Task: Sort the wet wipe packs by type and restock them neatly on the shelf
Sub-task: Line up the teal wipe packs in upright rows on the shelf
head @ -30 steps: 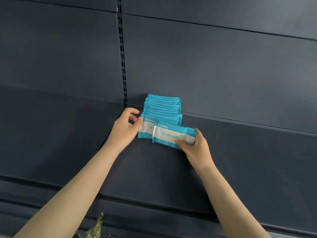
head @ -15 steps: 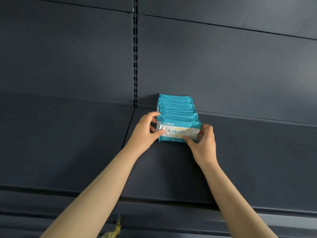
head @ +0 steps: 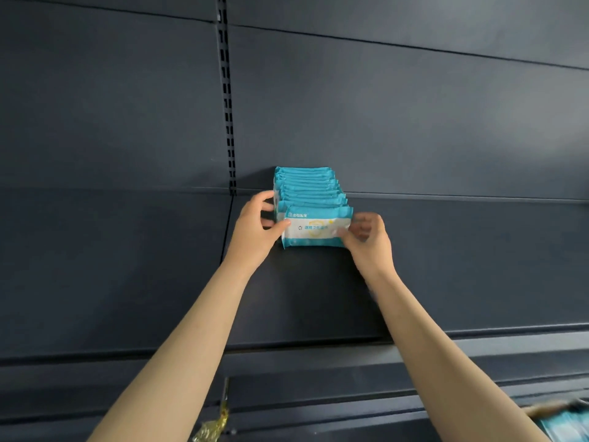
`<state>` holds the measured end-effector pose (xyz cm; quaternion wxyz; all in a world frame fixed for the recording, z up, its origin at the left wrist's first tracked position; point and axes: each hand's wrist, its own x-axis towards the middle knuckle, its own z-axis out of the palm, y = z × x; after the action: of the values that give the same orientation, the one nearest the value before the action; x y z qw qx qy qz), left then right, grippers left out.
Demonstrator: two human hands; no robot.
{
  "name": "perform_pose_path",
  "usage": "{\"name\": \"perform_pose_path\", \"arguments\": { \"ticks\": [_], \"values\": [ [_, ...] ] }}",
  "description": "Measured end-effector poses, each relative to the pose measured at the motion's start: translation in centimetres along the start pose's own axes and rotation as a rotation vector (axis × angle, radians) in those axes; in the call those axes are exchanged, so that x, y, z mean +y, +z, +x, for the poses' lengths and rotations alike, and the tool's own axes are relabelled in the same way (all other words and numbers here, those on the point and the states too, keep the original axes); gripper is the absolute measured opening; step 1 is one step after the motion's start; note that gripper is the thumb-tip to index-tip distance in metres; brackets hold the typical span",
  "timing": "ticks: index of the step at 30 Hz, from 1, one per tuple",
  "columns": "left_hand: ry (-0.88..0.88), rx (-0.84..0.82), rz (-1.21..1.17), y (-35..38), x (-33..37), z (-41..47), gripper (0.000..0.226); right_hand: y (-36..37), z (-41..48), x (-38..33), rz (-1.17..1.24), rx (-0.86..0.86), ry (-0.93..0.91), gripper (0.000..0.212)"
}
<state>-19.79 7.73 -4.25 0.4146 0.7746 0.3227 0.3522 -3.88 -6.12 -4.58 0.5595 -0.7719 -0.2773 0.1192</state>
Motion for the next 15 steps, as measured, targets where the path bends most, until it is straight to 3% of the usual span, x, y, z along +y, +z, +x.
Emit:
{"name": "perform_pose_path", "arguments": {
  "ticks": [8,15],
  "values": [
    [0.099,0.089,-0.099,2.3,7.0,-1.9,0.042,-11.2,-1.8,-2.1,0.288,0.142,0.016,0.019],
    [0.08,-0.107,-0.28,15.0,16.4,-8.9,0.039,-29.5,-8.8,2.0,0.299,0.35,0.064,0.03]
  ]
}}
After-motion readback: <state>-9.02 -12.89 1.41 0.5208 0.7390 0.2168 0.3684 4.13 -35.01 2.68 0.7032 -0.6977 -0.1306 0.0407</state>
